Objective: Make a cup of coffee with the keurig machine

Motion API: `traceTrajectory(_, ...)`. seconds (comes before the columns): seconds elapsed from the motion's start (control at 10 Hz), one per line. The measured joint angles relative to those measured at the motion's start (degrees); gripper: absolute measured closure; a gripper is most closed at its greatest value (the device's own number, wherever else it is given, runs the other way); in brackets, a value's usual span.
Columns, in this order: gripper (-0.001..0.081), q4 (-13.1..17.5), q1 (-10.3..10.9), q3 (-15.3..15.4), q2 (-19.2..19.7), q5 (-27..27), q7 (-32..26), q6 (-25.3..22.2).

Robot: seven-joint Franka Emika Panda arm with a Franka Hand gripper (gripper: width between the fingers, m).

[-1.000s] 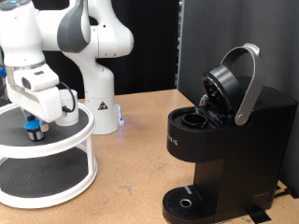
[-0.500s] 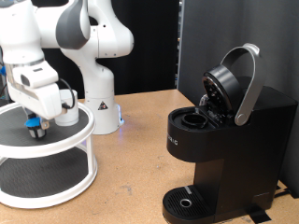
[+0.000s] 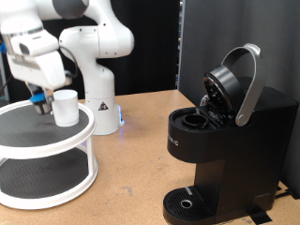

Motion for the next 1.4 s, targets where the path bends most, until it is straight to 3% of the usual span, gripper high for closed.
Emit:
traceTrajectory(0.2,0.0332,2.59,0.0,0.91,-1.8,0.06,0.3,-5.67)
traceTrajectory(0.5,0.0332,2.25,0.08,1.36,-1.77,2.01,2.71,-5.35)
traceTrajectory(0.8,0.0332,3.15,2.26,3.65,-2.04,12.15,10.0,-4.66)
traceTrajectory(1.0,0.0332,4.3,3.85,6.02,-1.84,15.94,15.02,-3.04)
traceTrajectory(1.3,0.0333,7.22,4.7,9.82,1.56,17.33,23.96,-1.94)
traceTrajectory(1.4,0.0333,7.1,4.69,9.67,1.5,17.33,23.03,-1.94)
